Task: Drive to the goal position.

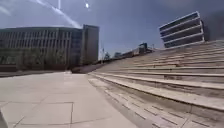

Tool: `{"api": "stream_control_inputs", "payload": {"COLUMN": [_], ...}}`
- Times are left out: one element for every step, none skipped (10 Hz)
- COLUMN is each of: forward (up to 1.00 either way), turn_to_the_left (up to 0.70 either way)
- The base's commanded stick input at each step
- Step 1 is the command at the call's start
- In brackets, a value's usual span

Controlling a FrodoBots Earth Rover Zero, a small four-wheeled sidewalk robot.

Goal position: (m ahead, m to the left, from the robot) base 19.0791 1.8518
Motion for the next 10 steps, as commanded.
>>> {"api": "stream_control_inputs", "payload": {"forward": [0.7,0.7,0.7,0.7,0.7,0.7,0.7,0.7,0.7,0.7], "turn_to_the_left": [0.3,0.3,0.3,0.3,0.26,0.04,-0.05,-0.05,-0.05,-0.05]}}
